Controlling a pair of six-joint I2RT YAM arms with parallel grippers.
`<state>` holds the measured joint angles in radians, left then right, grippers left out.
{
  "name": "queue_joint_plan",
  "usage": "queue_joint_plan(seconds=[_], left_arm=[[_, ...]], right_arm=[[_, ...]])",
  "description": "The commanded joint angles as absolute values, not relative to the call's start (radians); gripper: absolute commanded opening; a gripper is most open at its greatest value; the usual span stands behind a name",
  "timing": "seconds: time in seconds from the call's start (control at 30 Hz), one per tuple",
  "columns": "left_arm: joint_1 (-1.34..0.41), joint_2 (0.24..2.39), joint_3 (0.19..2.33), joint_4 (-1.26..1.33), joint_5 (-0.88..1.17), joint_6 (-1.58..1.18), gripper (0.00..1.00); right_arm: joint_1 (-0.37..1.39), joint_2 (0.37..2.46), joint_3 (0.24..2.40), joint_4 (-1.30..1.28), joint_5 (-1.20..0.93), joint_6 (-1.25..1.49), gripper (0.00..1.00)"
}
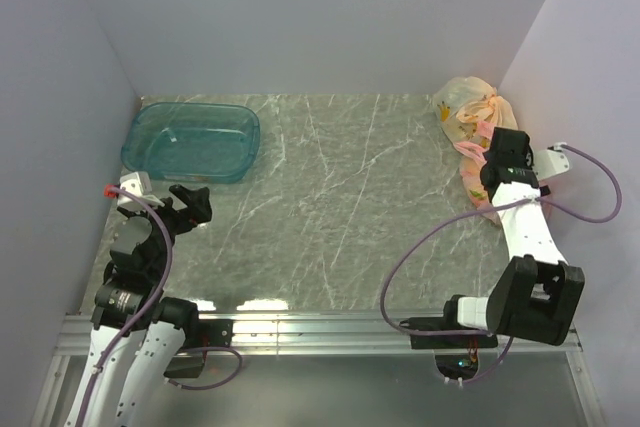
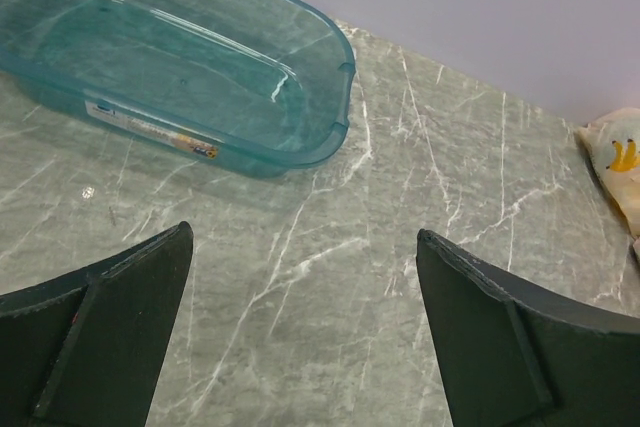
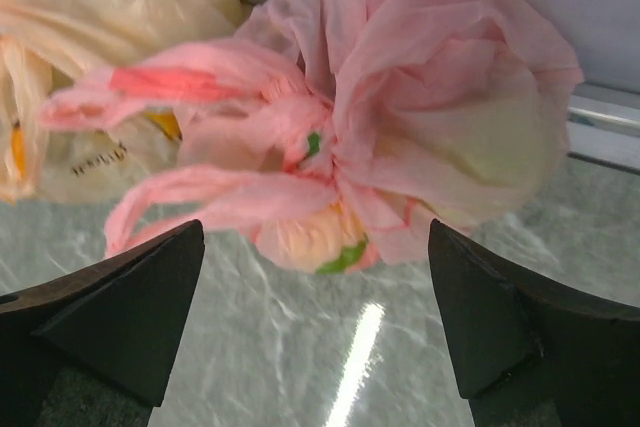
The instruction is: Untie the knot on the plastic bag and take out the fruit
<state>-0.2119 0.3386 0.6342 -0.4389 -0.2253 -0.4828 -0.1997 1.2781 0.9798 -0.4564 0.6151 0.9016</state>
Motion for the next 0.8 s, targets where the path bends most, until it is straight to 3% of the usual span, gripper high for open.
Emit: queue_joint_plan(seconds=[0.0, 0.2, 0.3, 0.33, 0.37, 0.43, 0.47, 0.57, 0.77], left_arm=[[-0.225, 0.328, 0.637, -0.41, -0.224, -0.459, 0.99], [-0.236, 0.336, 0.634, -0.402, -0.232, -0.454, 1.0], [-0.238, 0.339, 0.634, -0.4, -0.236, -0.453, 0.99], [-0.239, 0.339, 0.634, -0.4, -0.239, -0.451, 0.99], [-0.239, 0.341, 0.634, -0.4, -0.241, -0.449, 0.99], [-0.239, 0.341, 0.632, -0.399, -0.241, -0.445, 0.99], [-0.241, 0.342, 0.634, -0.397, -0.241, -0.445, 0.99], [-0.242, 0.342, 0.634, -0.396, -0.235, -0.442, 0.99], [-0.248, 0.354, 0.632, -0.393, -0.206, -0.44, 0.98]], right_arm=[[-0.268, 1.316, 0.966, -0.301, 0.598, 0.995, 0.99], [-0.347, 1.492, 0.933, -0.204, 0.5, 1.065, 0.98], [-0.354, 1.522, 0.907, -0.16, 0.483, 1.077, 0.9], [-0.354, 1.523, 0.894, -0.149, 0.479, 1.065, 0.84], [-0.354, 1.523, 0.893, -0.146, 0.476, 1.063, 0.68], [-0.353, 1.516, 0.885, -0.155, 0.466, 1.055, 0.46], [-0.351, 1.508, 0.884, -0.163, 0.456, 1.028, 0.26], [-0.316, 1.46, 0.87, -0.196, 0.456, 0.987, 0.0], [-0.16, 1.326, 0.834, -0.241, 0.48, 0.911, 0.0]])
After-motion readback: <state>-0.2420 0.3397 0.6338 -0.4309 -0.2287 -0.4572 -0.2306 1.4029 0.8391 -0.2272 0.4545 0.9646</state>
